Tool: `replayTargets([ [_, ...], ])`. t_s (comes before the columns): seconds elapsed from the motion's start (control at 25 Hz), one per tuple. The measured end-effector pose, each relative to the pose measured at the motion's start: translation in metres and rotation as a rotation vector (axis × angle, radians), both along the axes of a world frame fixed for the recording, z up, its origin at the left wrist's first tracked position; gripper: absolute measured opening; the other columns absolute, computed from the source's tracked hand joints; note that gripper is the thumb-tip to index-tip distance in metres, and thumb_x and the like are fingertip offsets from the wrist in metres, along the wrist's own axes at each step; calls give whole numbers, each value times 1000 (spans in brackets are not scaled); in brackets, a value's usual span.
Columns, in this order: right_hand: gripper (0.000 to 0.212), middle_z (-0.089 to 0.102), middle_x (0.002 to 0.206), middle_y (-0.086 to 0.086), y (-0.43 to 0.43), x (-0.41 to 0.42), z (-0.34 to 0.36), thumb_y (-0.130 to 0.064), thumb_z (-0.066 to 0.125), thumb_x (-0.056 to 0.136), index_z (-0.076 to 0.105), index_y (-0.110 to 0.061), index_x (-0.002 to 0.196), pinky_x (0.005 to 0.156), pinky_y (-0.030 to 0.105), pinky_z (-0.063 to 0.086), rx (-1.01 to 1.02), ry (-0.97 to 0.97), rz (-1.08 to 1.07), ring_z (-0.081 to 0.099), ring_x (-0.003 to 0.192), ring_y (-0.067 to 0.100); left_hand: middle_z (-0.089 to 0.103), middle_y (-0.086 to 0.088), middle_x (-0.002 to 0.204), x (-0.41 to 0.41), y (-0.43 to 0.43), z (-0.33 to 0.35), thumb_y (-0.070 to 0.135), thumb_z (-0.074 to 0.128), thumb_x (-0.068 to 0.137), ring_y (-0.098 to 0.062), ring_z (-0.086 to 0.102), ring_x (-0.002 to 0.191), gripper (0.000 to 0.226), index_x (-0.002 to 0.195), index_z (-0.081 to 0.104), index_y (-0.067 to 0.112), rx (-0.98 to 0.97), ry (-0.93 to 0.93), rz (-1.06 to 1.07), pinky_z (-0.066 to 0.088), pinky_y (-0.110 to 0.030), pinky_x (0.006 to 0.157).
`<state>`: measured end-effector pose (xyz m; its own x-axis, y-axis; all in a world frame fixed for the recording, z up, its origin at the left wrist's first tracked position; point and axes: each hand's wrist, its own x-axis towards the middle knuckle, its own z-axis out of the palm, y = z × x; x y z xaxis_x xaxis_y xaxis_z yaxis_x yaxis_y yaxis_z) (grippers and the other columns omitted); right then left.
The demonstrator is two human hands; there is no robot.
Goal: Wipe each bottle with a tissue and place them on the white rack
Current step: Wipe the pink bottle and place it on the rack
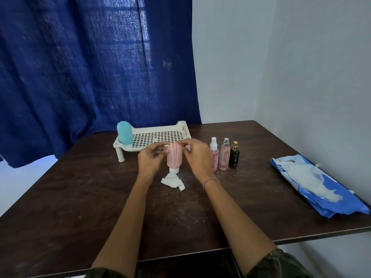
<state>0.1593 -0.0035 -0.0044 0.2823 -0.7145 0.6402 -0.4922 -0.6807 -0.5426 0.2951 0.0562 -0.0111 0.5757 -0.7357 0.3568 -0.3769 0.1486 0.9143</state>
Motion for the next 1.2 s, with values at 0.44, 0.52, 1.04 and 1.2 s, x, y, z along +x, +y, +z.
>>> replayTargets([
  [0.44, 25, 59, 103, -4, 10, -4, -23, -9, 64, 85, 58, -15, 108, 71, 15, 49, 132, -313, 169, 58, 83, 4, 71, 1, 99, 9, 1, -15, 1, 69, 81, -4, 68, 87, 26, 106, 68, 10, -110, 160, -121, 54, -17, 80],
  [0.52, 11, 65, 90, -3, 11, -9, -26, -16, 66, 84, 65, -13, 95, 70, 18, 49, 146, -126, 251, 59, 77, 3, 71, 2, 98, 10, -1, -14, 1, 69, 81, -1, 67, 85, 27, 107, 68, 8, -116, 138, -126, 54, -15, 78],
  [1.04, 26, 58, 91, 0, 8, -14, -25, -26, 75, 75, 72, -10, 95, 71, 21, 48, 277, 129, 467, 53, 82, 9, 70, -3, 102, 9, 2, -19, 2, 67, 83, -15, 67, 95, 25, 108, 67, 9, -120, 71, -118, 56, -28, 84],
  [1.2, 23, 57, 94, -8, 2, -15, -19, -22, 72, 78, 71, -14, 99, 70, 19, 50, 280, -296, 350, 56, 87, 7, 71, -1, 98, 6, 5, -16, 1, 67, 82, -16, 67, 91, 25, 104, 67, 14, -136, 64, -158, 57, -27, 80],
])
